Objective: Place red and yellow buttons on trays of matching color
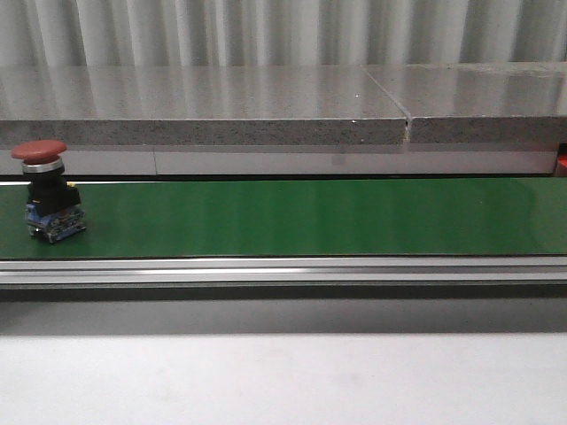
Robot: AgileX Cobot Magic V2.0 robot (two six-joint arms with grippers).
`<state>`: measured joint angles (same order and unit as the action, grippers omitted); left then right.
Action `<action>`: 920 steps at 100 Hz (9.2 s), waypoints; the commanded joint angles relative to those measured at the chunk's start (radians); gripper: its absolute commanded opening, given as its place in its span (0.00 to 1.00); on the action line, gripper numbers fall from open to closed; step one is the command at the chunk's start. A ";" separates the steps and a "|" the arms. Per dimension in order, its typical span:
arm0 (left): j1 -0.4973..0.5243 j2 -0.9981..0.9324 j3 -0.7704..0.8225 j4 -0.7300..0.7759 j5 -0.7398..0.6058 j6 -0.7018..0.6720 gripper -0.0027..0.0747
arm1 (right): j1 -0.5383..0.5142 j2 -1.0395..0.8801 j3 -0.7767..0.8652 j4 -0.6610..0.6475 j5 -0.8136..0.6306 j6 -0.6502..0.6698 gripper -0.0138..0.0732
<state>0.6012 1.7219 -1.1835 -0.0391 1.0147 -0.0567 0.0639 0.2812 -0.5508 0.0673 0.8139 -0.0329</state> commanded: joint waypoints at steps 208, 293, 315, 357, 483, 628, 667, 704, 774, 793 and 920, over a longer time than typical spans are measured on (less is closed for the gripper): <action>-0.415 -0.158 -0.161 -0.036 0.076 0.049 0.64 | -0.001 0.010 -0.023 0.004 -0.069 -0.004 0.19; -0.583 -0.445 -0.161 -0.083 -0.061 0.106 0.22 | -0.001 0.010 -0.023 0.004 -0.069 -0.004 0.19; -0.729 -0.518 -0.157 -0.066 -0.074 0.106 0.01 | -0.001 0.010 -0.023 0.004 -0.068 -0.004 0.19; -0.858 -0.750 0.058 -0.039 -0.229 0.106 0.01 | -0.001 0.010 -0.023 0.004 -0.068 -0.004 0.19; -0.858 -1.427 0.499 -0.044 -0.211 0.106 0.01 | 0.044 0.505 -0.321 0.004 -0.088 -0.008 0.19; -0.858 -1.427 0.499 -0.044 -0.211 0.106 0.01 | 0.255 1.353 -0.848 -0.051 0.243 -0.012 0.73; -0.858 -1.427 0.499 -0.044 -0.211 0.106 0.01 | 0.236 1.309 -0.851 -0.051 0.229 0.004 0.32; -0.858 -1.427 0.499 -0.044 -0.211 0.106 0.01 | -0.060 1.215 -0.891 -0.052 0.221 0.009 0.32; -0.858 -1.427 0.499 -0.044 -0.211 0.106 0.01 | -0.545 1.352 -1.022 -0.049 0.176 0.150 0.32; -0.858 -1.427 0.499 -0.044 -0.211 0.106 0.01 | -0.577 1.466 -1.147 -0.047 0.191 0.150 0.32; -0.858 -1.427 0.499 -0.044 -0.211 0.106 0.01 | -0.579 1.757 -1.237 0.069 -0.057 0.150 0.75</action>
<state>-0.2481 0.2841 -0.6615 -0.0741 0.8731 0.0479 -0.5079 2.1286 -1.7560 0.1260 0.7883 0.1164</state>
